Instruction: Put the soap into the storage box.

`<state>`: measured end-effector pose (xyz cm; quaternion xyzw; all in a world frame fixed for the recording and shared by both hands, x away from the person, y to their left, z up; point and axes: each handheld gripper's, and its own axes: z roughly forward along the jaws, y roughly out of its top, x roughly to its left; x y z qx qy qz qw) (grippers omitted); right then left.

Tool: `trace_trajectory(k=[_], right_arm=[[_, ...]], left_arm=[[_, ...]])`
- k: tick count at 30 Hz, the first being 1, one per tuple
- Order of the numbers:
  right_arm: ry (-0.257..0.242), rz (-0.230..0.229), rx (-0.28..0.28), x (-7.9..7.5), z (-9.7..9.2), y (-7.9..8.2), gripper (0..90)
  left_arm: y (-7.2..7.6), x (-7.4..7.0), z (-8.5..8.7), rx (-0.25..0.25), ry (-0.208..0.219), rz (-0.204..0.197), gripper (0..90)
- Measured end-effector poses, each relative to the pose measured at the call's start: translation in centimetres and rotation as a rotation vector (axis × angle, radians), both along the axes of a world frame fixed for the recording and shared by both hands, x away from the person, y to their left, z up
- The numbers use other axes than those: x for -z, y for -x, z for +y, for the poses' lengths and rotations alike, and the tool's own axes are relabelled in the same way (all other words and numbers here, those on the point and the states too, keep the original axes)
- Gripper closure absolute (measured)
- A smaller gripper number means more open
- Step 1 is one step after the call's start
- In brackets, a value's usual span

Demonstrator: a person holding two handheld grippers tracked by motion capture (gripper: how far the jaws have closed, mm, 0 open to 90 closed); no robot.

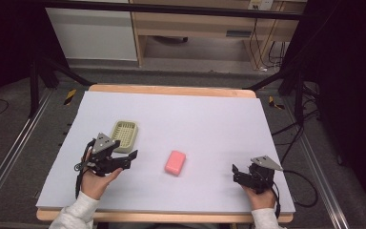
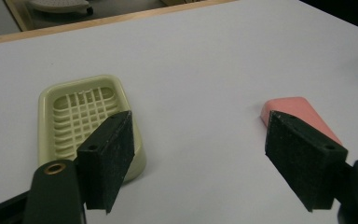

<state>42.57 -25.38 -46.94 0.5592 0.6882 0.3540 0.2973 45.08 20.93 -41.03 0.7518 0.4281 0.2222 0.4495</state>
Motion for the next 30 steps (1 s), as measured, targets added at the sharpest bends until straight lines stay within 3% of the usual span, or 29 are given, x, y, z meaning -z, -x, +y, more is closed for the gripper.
trace_trajectory(k=[30], right_arm=[[0.003, -0.001, 0.003, 0.0, 0.0, -0.1, 10.7]], left_arm=[[-1.4, -0.5, -4.8, 0.065, 0.000, 0.012, 23.4]])
